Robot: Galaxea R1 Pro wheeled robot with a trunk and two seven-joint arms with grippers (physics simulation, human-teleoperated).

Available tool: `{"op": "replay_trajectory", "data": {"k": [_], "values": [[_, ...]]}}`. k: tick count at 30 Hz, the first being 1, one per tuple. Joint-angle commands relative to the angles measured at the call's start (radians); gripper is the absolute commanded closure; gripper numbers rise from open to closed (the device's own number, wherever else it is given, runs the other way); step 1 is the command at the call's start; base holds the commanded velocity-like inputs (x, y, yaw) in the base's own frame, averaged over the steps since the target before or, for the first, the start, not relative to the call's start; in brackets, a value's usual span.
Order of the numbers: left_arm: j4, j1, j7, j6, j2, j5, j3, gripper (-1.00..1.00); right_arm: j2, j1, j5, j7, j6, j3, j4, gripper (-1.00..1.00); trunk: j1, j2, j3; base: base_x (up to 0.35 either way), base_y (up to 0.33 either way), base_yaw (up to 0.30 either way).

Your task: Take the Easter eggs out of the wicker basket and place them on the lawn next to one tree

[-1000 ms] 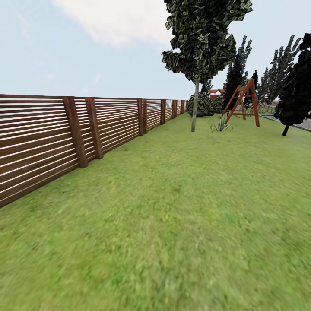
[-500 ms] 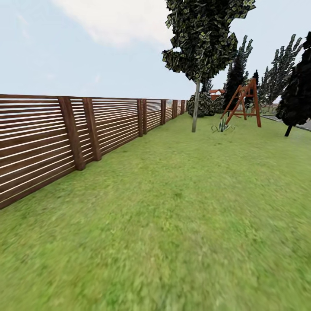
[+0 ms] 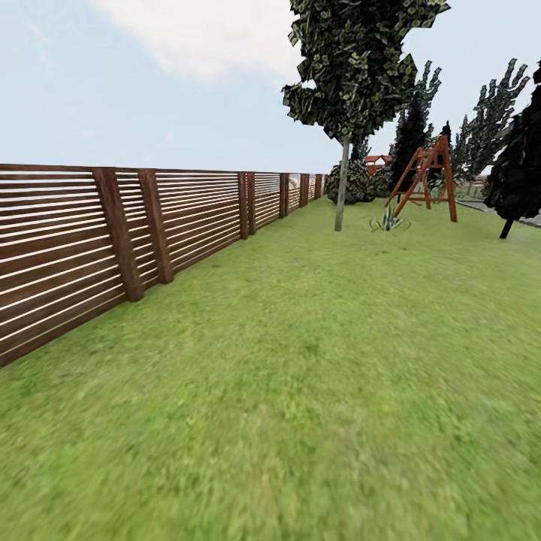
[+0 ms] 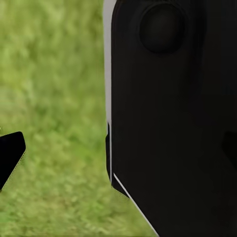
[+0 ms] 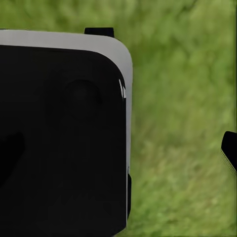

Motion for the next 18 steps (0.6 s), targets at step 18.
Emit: {"op": "replay_trajectory", "data": {"k": [18], "values": [[-0.001, 0.0, 0.0, 0.0, 0.0, 0.0, 0.0, -1.0, 0.0, -0.001, 0.0, -0.001, 0.0, 0.0, 0.001, -1.0, 0.001, 0.0, -0.001, 0.33, 0.0, 0.0]]}}
